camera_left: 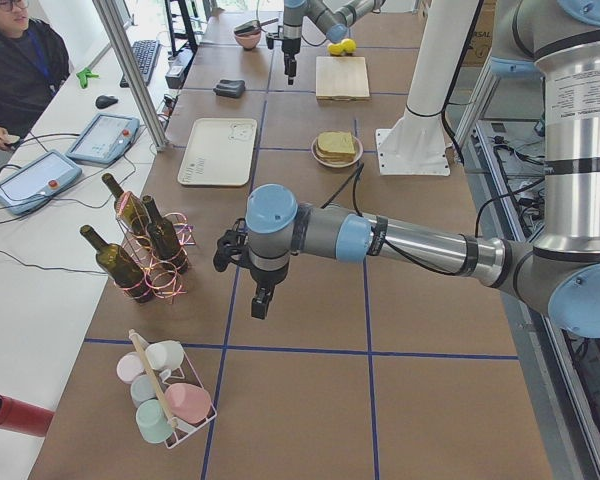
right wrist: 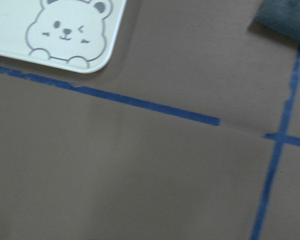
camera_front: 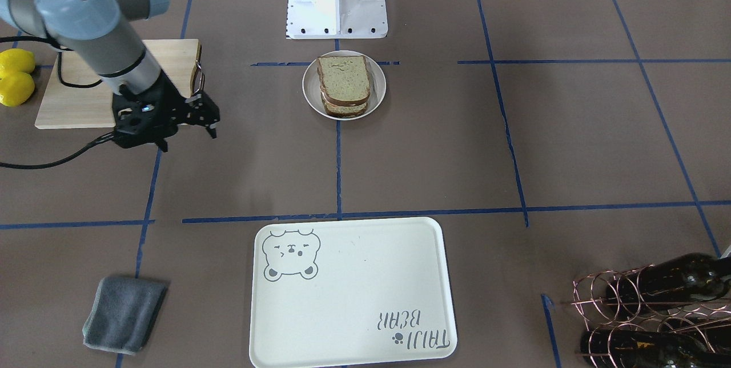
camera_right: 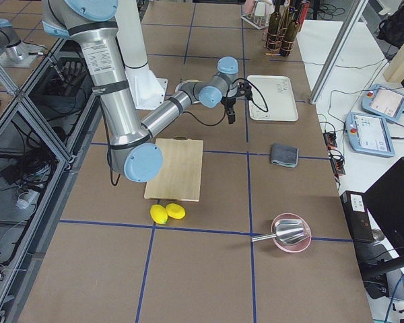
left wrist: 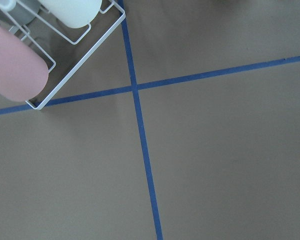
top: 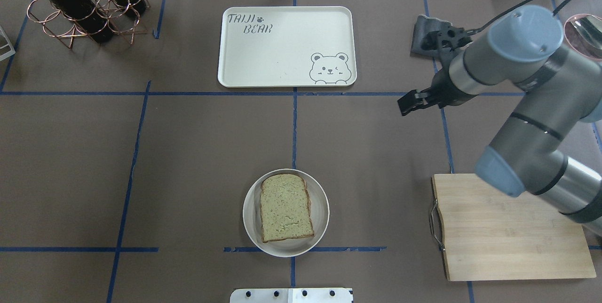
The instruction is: Make sandwich and place on tray
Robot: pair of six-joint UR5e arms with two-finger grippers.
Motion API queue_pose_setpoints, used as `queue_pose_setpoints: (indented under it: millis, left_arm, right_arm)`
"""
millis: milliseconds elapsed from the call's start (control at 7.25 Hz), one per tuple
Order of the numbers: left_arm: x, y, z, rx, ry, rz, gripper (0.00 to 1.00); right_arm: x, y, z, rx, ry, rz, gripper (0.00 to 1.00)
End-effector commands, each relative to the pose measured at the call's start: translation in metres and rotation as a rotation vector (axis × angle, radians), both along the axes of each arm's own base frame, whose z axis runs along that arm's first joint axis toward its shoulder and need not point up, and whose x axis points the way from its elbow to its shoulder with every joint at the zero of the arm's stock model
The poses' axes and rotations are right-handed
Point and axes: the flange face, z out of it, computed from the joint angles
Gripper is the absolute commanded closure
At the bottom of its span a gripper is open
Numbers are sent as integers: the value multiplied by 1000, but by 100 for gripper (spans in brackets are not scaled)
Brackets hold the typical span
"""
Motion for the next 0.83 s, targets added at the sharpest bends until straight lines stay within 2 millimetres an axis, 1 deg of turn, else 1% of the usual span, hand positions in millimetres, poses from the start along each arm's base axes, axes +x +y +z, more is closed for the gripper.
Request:
queue_pose_setpoints:
  millis: [0,138,276,414,552,690]
  left_arm:
    - [0,-25,-30,92,2,2,0]
    - [0,-30,-36,185,2,-1,0]
    - [1,-34,-31,215,7,-3,0]
    - [16,-38,-45,185,63,-36,0]
    - [47,-37,-60,177,153,-37,0]
    - [110,-32,-85,241,203,39,0]
  right_arm:
    - [133,-18,84,78,24,-114,0]
    - [197,-9,127,105,46,-125,0]
    - [247,8,168,118,82,-132,0]
    - [291,39,218,99,115,-146,0]
    - [321,60,246,43,129,-120,0]
    - [344,82,267,-11,138,-77,0]
